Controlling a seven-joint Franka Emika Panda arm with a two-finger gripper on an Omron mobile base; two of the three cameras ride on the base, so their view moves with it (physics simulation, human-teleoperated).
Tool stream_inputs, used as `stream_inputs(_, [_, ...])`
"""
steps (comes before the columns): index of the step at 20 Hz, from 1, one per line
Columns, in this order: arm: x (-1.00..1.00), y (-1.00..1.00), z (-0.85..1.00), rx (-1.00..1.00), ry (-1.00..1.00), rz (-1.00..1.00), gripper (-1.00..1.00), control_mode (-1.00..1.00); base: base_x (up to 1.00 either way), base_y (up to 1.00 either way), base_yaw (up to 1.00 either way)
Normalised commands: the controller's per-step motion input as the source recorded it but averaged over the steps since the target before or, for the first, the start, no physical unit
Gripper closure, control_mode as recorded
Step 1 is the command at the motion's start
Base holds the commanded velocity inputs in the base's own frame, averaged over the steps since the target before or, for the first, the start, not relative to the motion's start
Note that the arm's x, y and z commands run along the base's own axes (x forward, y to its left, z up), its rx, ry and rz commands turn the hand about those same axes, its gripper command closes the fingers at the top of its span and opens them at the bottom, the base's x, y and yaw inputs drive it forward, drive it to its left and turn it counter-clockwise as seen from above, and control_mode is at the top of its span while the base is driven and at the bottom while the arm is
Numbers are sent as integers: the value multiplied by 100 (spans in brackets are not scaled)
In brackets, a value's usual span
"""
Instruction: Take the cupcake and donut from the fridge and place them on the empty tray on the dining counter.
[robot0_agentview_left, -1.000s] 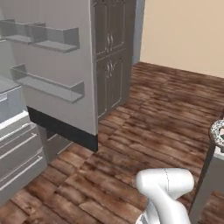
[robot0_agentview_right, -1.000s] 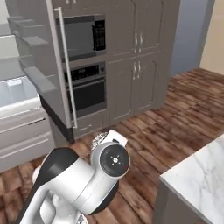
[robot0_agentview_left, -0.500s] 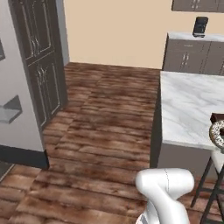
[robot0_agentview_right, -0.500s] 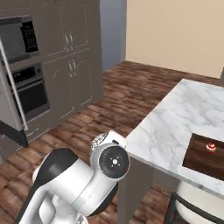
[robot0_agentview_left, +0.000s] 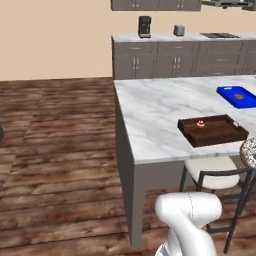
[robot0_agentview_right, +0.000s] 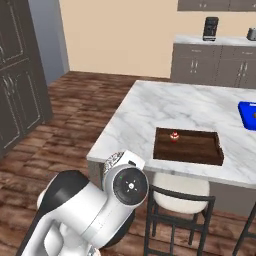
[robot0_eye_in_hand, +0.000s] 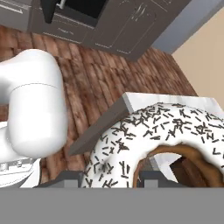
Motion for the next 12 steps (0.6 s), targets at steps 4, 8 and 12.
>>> stream_inputs(4, [0,0,0,0,0,0,100,100,5,3,-25])
stream_inputs(8, [0,0,0,0,0,0,100,100,36,7,-9])
stream_inputs(12, [0,0,0,0,0,0,100,100,83,26,0])
